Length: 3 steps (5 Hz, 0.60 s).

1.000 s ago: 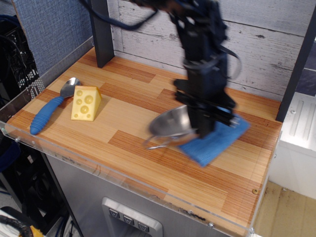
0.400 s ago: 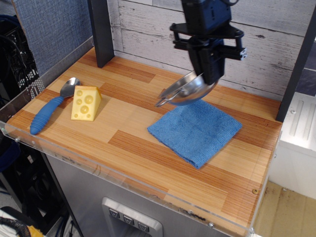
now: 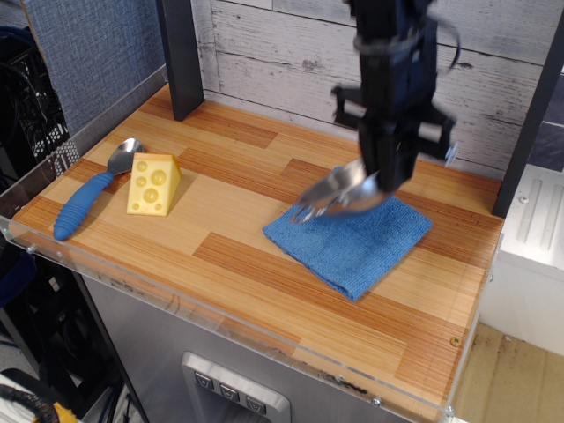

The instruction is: Place the pot on the blue fabric in the table.

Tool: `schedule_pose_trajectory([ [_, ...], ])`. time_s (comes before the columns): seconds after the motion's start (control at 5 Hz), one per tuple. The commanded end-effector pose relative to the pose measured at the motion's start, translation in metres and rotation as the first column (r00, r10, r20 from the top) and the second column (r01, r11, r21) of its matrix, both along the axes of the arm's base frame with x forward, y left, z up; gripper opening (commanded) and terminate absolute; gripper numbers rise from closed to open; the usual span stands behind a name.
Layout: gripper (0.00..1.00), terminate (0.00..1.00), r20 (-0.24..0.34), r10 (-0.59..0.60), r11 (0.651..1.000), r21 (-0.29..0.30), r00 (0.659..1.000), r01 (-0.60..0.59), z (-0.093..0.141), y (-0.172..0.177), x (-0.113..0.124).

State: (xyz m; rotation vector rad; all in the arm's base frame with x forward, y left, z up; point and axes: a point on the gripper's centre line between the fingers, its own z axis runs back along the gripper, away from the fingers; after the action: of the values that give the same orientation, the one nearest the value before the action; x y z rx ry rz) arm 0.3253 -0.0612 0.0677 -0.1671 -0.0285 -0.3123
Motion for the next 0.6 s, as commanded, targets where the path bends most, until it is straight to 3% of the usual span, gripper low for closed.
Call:
schedule_pose_trajectory([
  [0.0, 0.00, 0.00, -0.032, -0.021, 0.987, 0.160, 0.999, 0.026, -0.040, 0.030, -0.018],
  [0.2, 0.00, 0.00, -0.101, -0.038, 0.989, 0.138, 0.994, 0.051, -0.056, 0.033, -0.026],
  [0.4, 1.00, 0.00, -0.095, -0.066, 0.991, 0.114, 0.993, 0.077, -0.046, 0.026, -0.028],
])
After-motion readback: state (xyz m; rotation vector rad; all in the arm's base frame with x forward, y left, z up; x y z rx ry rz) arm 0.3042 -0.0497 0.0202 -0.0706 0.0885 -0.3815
